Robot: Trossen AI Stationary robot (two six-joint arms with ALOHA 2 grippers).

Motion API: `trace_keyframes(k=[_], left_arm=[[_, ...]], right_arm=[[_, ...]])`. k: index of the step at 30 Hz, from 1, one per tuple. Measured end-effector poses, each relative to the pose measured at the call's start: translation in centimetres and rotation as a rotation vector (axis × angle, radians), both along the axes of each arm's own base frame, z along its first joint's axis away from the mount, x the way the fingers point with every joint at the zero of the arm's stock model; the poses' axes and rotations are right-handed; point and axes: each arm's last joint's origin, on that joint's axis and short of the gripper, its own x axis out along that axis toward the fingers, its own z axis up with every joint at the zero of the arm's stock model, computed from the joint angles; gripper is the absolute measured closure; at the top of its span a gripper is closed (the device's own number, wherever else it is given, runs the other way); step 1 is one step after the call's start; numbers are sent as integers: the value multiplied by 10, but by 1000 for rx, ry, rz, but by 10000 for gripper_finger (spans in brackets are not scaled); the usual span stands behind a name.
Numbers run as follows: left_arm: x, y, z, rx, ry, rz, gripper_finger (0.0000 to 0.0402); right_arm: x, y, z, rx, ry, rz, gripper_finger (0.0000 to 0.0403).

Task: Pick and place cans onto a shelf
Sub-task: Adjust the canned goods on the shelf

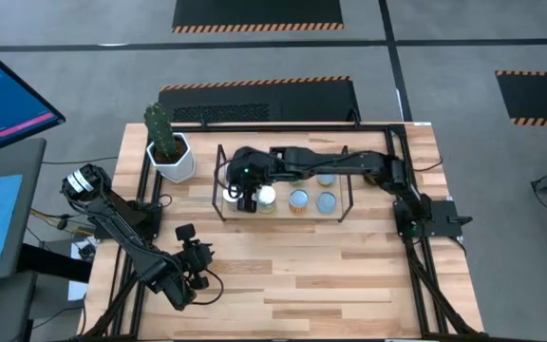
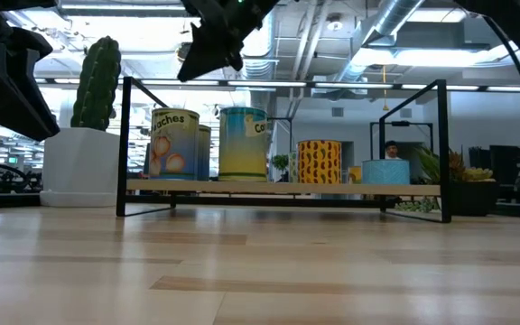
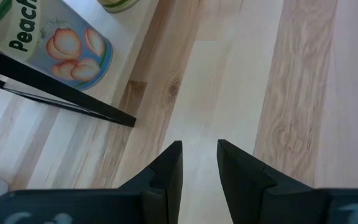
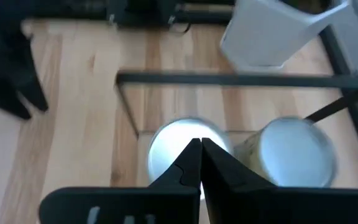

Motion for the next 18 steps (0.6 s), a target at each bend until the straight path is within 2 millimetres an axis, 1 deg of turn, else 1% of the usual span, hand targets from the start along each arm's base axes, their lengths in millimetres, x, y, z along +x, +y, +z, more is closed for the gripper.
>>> trace_keyframes(k=[5,8,11,13,15,18], left_arm=[[0,0,0,-4,-3,0,313],[0,0,0,-5,-4,0,313],[0,0,0,-6,-5,1,313],[0,0,0,-5,-6,1,313],[0,0,0,-5,-6,1,313],[0,0,0,-4,-8,1,313]], right_arm=[[5,14,-14,-28,42,48,373],[5,19,-15,-63,48,63,378],[11,22,-23,-79,52,80,383],[12,23,-29,-92,75,94,385],[17,22,-30,-99,38,95,384],[17,22,-35,-96,62,94,379]])
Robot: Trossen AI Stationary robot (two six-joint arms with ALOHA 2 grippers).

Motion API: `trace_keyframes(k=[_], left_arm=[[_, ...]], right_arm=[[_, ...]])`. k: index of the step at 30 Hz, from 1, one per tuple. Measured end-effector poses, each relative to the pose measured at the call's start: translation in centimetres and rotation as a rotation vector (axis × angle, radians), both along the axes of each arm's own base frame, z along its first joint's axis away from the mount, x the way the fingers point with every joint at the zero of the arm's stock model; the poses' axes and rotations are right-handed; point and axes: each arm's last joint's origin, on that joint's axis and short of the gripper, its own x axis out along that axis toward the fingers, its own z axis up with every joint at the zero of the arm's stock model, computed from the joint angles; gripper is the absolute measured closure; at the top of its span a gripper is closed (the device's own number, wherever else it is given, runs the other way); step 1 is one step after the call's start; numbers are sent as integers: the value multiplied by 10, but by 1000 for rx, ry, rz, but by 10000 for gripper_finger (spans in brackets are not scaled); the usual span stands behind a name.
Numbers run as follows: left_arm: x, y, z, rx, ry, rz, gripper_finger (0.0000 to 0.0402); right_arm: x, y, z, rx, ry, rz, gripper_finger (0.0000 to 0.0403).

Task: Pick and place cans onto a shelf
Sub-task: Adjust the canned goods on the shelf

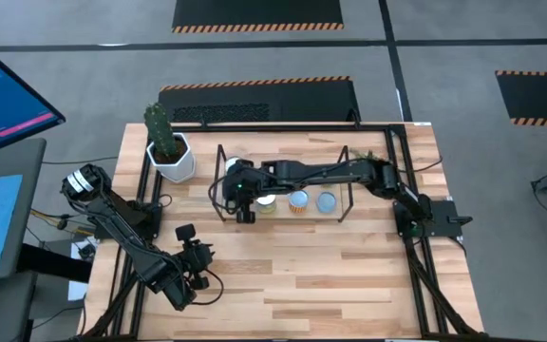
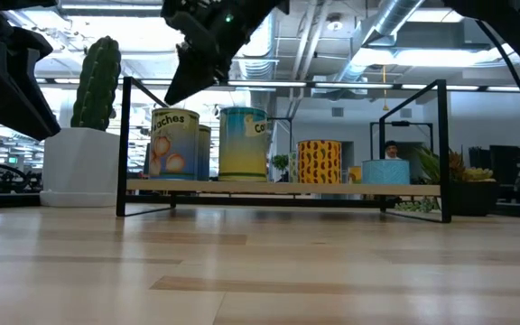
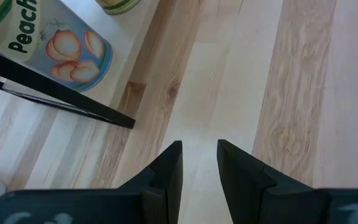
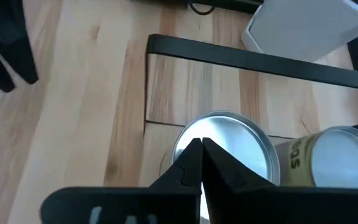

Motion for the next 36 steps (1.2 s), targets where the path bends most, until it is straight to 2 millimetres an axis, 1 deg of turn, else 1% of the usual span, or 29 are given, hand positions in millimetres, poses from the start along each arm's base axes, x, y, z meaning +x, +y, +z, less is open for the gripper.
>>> trace_keyframes(k=[4,9,17,27,36], left_arm=[[0,0,0,1,-1,0,313],[0,0,0,0,-2,2,313],[0,0,0,-1,-2,3,313],[0,0,0,-1,-2,2,313],[0,0,0,-1,-2,2,313]], right_arm=[[1,-5,0,1,-6,-11,376],[0,-8,0,2,-2,-19,383],[-6,-22,-5,23,75,-65,377],[-9,-21,-7,26,112,-64,382],[-10,-19,-7,26,119,-62,375]])
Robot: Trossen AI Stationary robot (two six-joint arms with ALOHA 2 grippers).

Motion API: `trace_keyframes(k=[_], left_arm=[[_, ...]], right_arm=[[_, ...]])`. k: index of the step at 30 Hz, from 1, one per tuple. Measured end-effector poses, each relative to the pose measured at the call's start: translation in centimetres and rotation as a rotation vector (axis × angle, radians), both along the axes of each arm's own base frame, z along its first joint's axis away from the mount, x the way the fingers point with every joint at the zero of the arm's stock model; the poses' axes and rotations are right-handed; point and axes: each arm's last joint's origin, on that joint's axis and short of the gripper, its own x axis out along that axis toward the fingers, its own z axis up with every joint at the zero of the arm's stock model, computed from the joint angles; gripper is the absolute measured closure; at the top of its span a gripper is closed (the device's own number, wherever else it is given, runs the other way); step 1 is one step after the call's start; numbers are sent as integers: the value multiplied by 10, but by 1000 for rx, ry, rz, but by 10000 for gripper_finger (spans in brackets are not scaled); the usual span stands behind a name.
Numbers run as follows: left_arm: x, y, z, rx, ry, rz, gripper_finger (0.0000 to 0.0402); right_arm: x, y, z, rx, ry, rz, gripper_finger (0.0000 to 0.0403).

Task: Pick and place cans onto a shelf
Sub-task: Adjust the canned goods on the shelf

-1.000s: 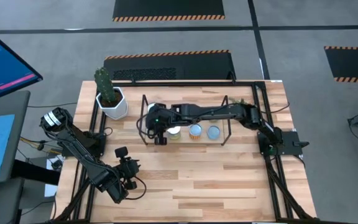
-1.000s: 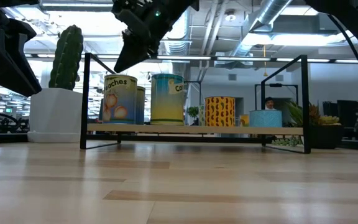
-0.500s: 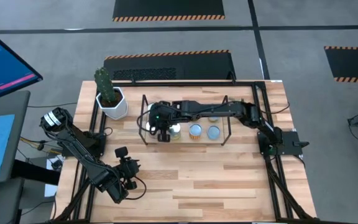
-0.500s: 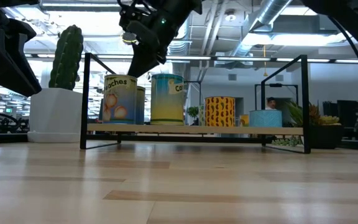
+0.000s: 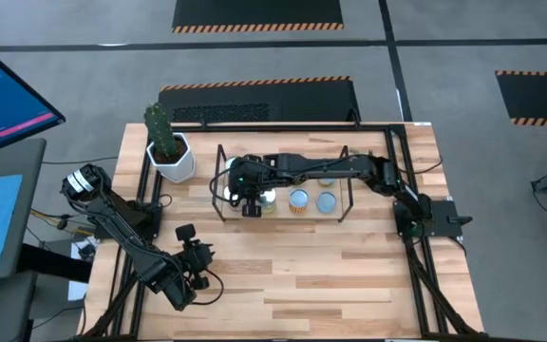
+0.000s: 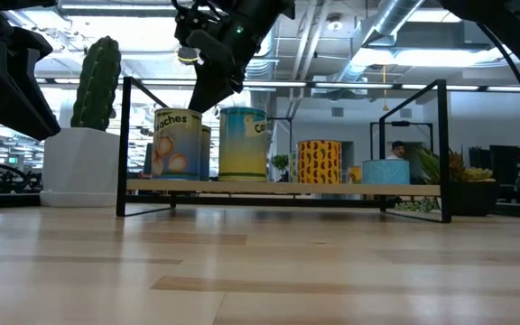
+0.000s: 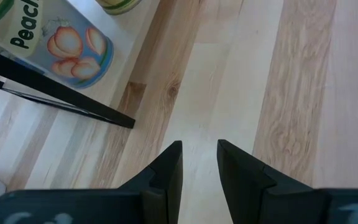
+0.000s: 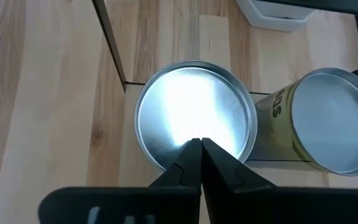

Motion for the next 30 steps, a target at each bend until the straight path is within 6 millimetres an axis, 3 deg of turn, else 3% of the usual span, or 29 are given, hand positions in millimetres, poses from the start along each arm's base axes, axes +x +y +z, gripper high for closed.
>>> trace_keyframes(k=[16,21,26,30], left_arm=[[0,0,0,0,0,0,313],[0,0,0,3,1,-3,313],[0,0,0,3,1,-2,313],[0,0,0,3,0,-2,313]], right_arm=[[-7,5,11,-2,0,10,377],[-8,5,18,-72,-9,2,382],[-5,1,44,-156,-101,28,378],[-2,-18,59,-227,-186,48,373]])
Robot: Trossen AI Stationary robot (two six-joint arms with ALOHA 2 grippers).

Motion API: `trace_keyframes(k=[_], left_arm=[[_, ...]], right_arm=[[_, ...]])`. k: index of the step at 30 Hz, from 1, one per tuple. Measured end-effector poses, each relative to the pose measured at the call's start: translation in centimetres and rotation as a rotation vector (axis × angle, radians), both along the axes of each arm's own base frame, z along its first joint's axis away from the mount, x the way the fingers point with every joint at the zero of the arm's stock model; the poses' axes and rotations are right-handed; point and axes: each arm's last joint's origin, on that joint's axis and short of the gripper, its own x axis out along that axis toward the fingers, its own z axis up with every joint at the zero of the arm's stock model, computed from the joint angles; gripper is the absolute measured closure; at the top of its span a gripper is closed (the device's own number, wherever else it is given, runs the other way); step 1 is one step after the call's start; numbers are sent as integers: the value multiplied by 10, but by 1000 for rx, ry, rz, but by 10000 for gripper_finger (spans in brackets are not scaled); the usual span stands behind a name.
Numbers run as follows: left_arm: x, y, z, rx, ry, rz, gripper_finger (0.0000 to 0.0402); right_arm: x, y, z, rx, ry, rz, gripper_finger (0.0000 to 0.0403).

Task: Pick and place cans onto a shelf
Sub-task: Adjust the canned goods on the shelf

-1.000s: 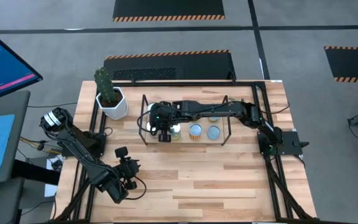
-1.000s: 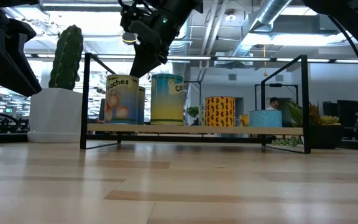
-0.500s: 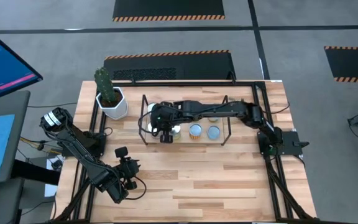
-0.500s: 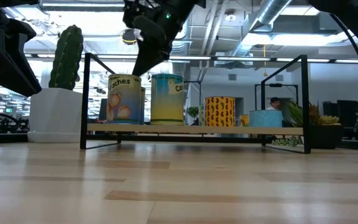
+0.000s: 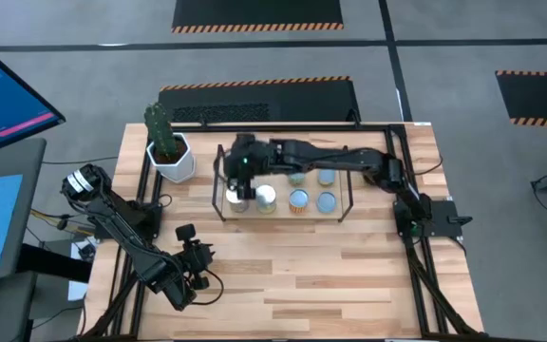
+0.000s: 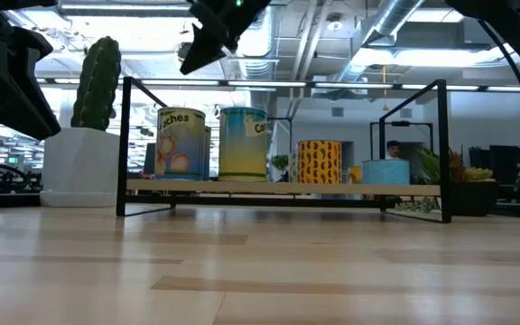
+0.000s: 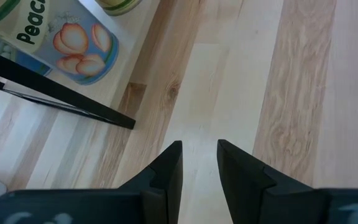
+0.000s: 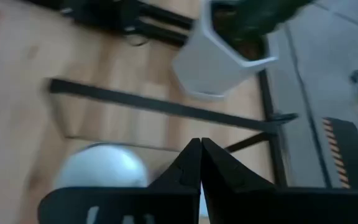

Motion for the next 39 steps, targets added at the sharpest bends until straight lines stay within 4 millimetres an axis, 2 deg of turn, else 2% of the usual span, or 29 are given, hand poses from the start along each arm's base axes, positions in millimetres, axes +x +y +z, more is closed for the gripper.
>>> trace_keyframes(k=[5,9,13,16,22,26,30,39], left_arm=[[0,0,0,4,-4,0,313],[0,0,1,18,-21,1,313],[1,0,1,16,-23,1,313],[1,0,1,16,-24,1,313],[1,0,1,16,-29,1,313],[1,0,1,16,-29,1,313],[1,0,1,15,-30,1,313],[1,0,1,14,-31,1,313]], right_arm=[[-2,-39,0,69,-39,10,372],[-6,-77,-9,150,-51,-49,373],[-12,-99,-8,194,-88,-93,378],[-11,-97,-19,236,-61,-70,380],[-6,-91,-42,201,-39,-58,379],[-6,-92,-43,221,-49,-75,379],[-6,-87,-56,229,-9,-69,381],[-3,-75,-55,231,-13,-47,378]])
